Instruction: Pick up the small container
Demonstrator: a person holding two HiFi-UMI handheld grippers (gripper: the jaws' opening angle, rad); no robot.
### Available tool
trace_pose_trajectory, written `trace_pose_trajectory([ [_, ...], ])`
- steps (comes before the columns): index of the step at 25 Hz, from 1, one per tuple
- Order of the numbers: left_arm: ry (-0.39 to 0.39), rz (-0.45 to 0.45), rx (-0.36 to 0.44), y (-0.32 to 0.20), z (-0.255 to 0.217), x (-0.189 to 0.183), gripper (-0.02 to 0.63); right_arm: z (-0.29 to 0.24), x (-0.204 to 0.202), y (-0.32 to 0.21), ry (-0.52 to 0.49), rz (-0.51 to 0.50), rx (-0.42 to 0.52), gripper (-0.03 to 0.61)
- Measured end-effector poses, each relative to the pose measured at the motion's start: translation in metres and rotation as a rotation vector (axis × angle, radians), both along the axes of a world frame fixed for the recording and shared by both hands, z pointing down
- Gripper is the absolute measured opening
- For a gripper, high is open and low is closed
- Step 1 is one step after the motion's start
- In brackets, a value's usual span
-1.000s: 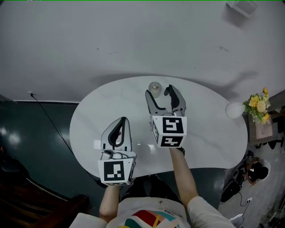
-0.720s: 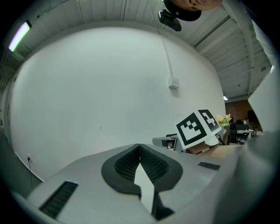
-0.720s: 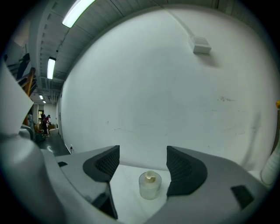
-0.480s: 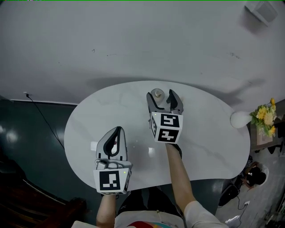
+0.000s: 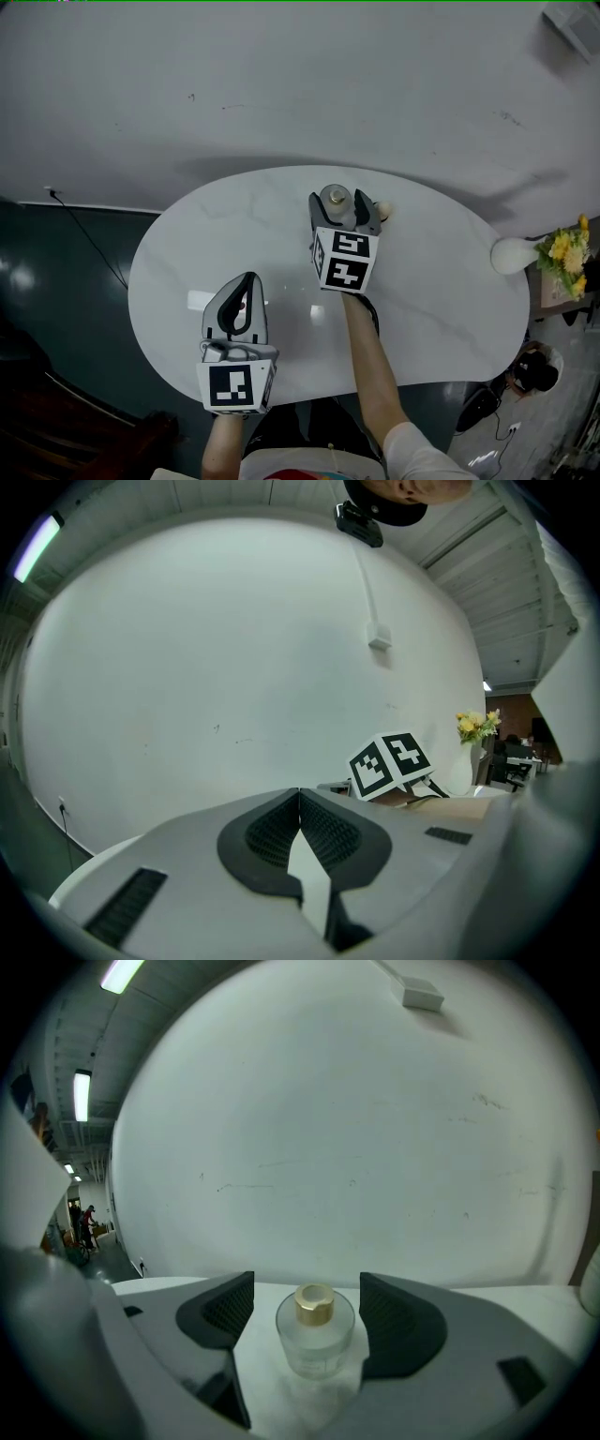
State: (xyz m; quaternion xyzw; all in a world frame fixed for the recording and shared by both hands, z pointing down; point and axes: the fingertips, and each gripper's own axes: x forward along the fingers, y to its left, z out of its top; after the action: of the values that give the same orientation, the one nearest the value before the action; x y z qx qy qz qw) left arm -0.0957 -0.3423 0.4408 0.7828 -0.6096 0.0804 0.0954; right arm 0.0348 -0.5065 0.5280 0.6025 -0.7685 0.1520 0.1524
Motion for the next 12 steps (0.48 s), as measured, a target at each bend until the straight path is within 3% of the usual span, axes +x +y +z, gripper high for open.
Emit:
trace_pose_trajectory([
  [12,0.001,-0.006,-0.037,0.005,0.021,-0.005,0.017,0.038,0.001,-0.003,-0.011,0.021,-0.077,0.341],
])
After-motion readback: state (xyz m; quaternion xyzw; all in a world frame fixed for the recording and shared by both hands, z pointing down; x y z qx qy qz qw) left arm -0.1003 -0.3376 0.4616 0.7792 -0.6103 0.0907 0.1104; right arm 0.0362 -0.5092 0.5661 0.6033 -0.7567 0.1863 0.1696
